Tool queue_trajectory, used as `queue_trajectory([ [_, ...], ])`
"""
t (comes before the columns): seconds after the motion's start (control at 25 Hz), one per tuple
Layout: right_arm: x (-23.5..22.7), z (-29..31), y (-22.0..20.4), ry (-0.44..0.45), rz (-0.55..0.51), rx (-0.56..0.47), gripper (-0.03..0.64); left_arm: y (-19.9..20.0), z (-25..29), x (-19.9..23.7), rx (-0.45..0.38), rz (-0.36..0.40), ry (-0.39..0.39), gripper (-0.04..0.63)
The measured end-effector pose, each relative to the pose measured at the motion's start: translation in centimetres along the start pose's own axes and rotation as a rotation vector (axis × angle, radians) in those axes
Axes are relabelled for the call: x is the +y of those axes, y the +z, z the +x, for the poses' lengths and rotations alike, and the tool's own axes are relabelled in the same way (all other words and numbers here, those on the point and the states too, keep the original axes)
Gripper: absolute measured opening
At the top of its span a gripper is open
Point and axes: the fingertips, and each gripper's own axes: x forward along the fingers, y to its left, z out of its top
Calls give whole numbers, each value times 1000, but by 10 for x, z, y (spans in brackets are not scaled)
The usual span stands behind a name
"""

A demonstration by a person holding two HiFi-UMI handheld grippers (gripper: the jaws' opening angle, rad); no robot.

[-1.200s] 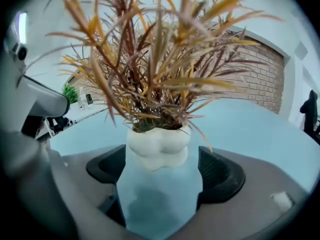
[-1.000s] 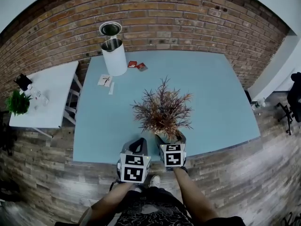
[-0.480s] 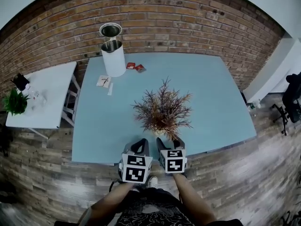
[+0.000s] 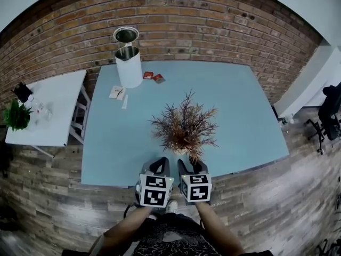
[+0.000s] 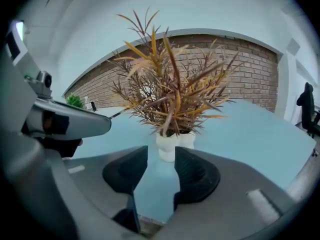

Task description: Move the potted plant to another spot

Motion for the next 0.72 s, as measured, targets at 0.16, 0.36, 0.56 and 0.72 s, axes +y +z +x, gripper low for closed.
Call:
queue_trajectory([
  [0.16,4,-9,0,3,-4,-5,147,-2,1,-4,2,3,-10,0],
  [0.36,11,-23,10,11,5,-41,90,-6,2,-8,7,9,-22,0],
  [0.56,14,-35,26,15,42,-82,6,-8,0,-9,4,10,-24,0],
  [0.72,20,-39,30,34,55,-84,6,-7,-2,-7,-1,7,-27,0],
])
